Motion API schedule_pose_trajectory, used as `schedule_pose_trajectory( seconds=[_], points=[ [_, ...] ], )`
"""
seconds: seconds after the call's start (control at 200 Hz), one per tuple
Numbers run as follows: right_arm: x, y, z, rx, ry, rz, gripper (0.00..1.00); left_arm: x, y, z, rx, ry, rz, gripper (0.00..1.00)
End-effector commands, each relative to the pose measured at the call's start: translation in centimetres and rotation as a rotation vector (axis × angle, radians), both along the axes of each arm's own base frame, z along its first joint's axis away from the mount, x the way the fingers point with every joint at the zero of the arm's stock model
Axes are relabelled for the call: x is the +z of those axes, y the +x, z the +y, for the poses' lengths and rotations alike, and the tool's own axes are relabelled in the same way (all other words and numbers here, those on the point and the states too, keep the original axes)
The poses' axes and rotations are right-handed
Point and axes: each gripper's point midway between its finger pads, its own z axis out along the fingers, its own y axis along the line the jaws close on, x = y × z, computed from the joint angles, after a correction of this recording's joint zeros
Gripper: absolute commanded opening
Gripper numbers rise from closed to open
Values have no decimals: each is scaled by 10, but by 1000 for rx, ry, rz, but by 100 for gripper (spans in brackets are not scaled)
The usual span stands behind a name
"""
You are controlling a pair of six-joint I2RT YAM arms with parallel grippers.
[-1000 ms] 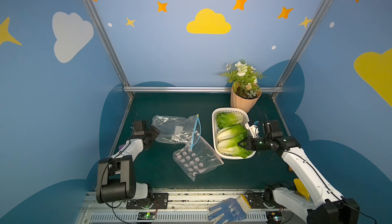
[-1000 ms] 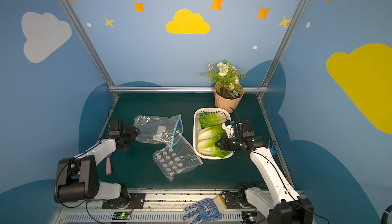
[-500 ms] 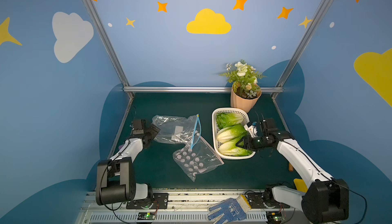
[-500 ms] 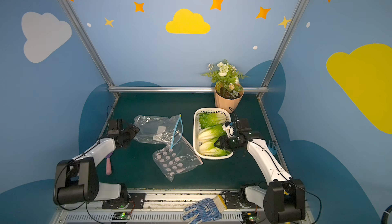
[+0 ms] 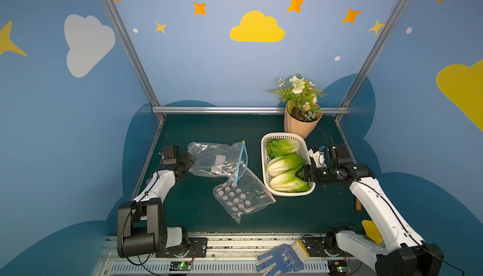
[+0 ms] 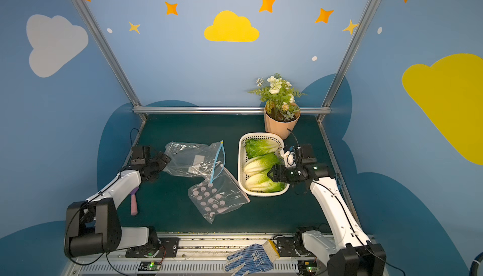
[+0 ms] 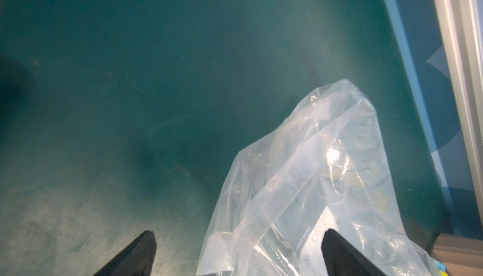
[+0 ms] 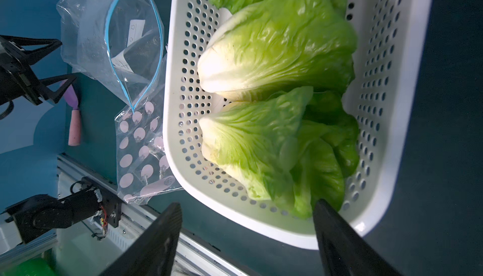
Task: Open the zip-top bag and take out the chinese cabbages
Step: Place the Chinese cabbage in the basket, then reset both arms
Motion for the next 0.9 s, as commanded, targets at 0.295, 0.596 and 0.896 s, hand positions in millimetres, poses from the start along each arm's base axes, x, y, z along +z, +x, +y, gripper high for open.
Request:
schedule_pose_trajectory(
  seconds=[0.295, 0.596, 0.896],
  points=[
    [72, 21, -20, -72, -57, -351, 94, 53, -15, 11, -21, 183, -105, 100],
    [84, 92, -53, -221, -167, -486, 95, 99, -29, 28, 8, 430, -258, 100],
    [54, 151, -115, -403, -207, -584, 95, 110, -29, 36, 3, 803, -261, 100]
  ],
)
